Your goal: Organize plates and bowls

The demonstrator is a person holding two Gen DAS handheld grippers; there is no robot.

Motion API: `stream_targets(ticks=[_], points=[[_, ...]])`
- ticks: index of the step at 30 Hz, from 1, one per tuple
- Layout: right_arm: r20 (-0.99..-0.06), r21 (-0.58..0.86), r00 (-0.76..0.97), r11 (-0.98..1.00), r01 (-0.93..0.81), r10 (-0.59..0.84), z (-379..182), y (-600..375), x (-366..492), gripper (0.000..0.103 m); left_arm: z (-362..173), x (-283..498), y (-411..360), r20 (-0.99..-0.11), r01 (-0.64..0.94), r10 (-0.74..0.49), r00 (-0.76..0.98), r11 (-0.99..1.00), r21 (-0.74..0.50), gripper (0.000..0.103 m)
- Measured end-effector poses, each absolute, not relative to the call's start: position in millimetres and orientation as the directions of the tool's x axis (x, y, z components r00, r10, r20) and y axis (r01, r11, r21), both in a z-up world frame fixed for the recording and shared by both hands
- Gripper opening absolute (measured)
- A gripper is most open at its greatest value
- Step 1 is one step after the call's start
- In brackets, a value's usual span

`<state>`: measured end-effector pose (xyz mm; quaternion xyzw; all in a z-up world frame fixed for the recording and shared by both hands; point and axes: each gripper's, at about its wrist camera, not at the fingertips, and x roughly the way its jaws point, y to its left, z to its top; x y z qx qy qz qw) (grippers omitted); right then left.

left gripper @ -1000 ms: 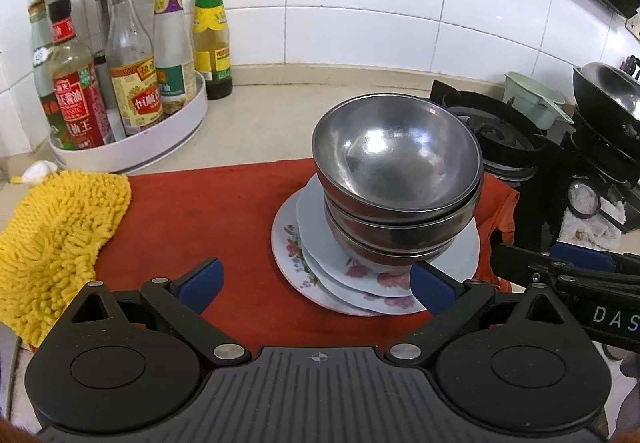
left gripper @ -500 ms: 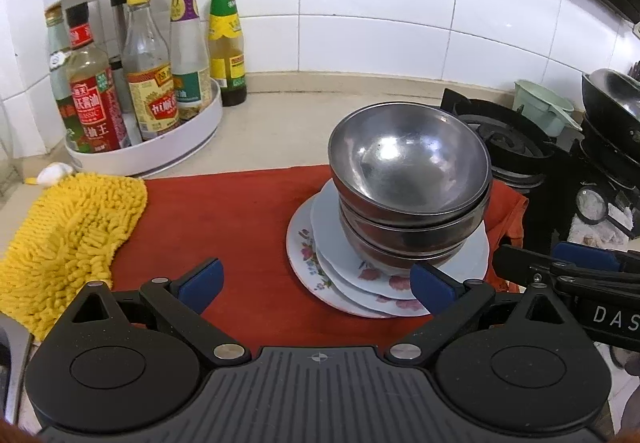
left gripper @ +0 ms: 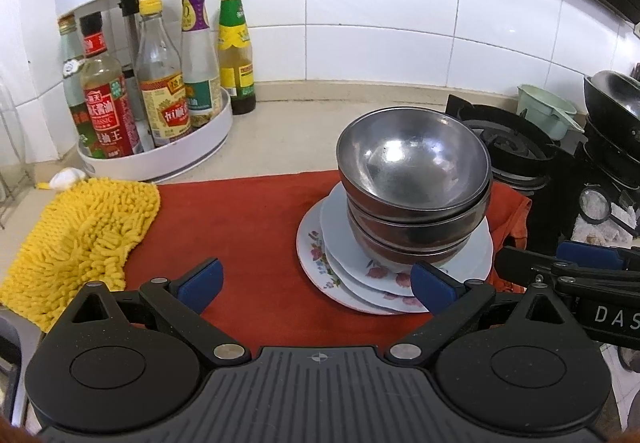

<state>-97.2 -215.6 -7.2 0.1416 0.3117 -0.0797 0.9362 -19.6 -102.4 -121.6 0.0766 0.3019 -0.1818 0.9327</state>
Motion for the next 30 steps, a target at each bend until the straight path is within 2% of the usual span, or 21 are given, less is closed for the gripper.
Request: stream_targets(ticks=[30], points=[[-0.603,0.214,0.795,0.947,0.239,-0.064,-5.6,-215.1,-100.0,0.070,-120.4,-23.6,-103.9,-0.578,0.379,-0.287,0.764,0.924,0.043,0.102]])
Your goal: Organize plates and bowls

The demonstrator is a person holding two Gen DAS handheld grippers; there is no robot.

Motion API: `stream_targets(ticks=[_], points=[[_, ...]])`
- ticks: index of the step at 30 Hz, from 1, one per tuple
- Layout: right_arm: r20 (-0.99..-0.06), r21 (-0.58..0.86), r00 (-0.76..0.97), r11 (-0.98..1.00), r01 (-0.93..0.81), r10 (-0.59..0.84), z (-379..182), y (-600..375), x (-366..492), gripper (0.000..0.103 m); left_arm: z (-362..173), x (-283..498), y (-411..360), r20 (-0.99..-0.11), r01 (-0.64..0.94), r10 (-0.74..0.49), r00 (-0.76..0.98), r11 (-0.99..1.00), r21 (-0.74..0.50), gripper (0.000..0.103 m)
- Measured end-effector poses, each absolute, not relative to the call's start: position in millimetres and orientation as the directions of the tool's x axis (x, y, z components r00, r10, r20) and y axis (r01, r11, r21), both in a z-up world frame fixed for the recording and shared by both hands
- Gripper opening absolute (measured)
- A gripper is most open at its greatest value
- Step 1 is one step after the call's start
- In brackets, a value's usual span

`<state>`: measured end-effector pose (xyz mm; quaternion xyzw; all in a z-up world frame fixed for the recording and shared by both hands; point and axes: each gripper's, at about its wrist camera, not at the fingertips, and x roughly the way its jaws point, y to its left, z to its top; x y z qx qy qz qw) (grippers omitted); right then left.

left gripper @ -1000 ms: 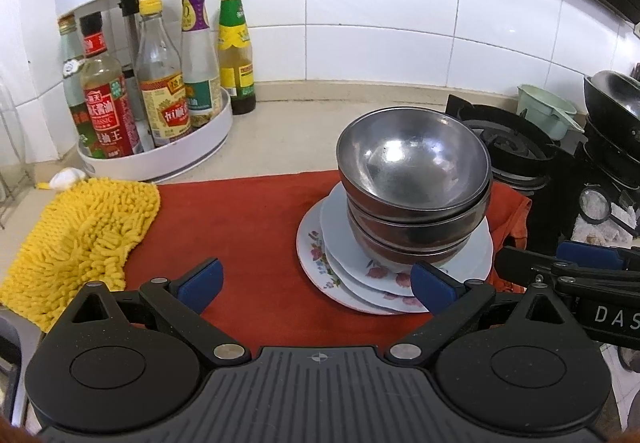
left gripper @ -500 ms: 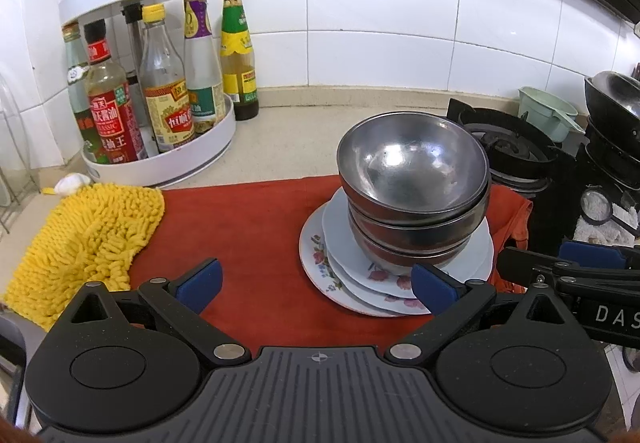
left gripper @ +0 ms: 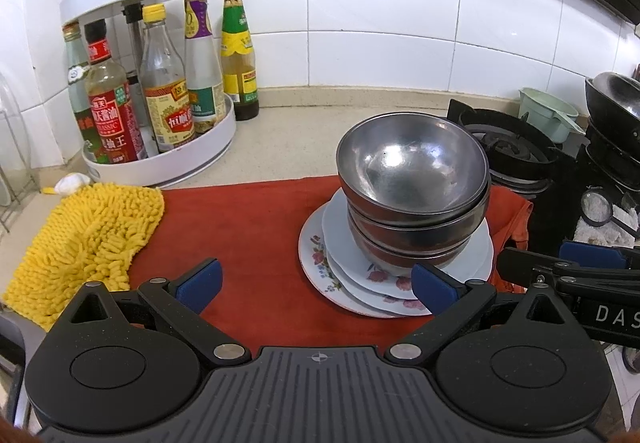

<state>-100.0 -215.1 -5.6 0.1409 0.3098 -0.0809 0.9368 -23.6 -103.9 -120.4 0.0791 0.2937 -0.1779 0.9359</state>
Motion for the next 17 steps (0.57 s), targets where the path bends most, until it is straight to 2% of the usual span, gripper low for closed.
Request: stream_targets(ticks=[17], points=[[-0.607,0.217,0.793,0.947,0.237,-0.059,-6.2,-218.0,-98.1,0.070,-121.4,-21.5,-103.5,-0.567,0.383,-0.288,0.771,0.922,0.053,0.102]])
